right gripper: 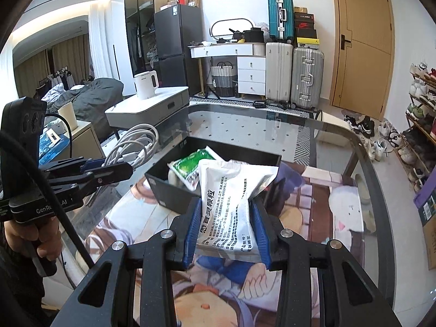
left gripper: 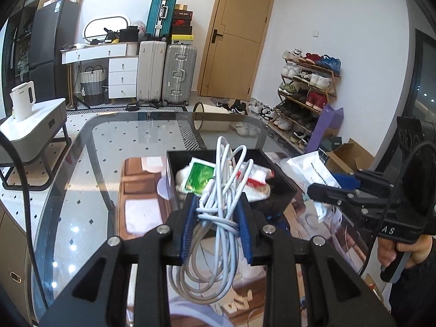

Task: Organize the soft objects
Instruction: 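Carry the cable bundle over the box with the left tool while the right tool carries the pouch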

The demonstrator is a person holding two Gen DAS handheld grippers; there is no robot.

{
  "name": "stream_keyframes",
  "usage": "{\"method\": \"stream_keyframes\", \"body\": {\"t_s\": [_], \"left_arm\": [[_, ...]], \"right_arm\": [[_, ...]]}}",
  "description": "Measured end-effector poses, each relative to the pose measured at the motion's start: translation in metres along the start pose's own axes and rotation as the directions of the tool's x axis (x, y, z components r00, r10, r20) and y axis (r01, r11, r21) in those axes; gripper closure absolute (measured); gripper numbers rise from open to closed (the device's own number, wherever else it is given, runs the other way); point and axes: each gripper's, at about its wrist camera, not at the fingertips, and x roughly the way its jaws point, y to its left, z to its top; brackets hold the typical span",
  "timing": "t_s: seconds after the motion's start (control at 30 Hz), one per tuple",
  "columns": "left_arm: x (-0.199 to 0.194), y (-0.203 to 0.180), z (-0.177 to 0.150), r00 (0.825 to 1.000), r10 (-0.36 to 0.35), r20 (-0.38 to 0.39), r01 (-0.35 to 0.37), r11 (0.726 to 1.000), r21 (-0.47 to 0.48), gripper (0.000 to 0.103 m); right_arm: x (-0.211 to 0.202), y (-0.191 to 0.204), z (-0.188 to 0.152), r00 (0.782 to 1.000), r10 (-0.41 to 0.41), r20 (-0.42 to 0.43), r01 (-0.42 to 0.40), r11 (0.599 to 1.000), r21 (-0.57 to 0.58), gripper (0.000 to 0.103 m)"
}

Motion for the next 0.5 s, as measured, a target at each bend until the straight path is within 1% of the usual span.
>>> {"method": "stream_keyframes", "body": {"t_s": [0.5], "left_arm": [[0.044,0.001,0.033,1.000,-0.008,0.000,0.008,1.000,0.022,0.076]], "right_arm": [[0.037,-0.017,0.028,1.000,0.002,0.015,-0.002,0.999,0.054,0.066]]}}
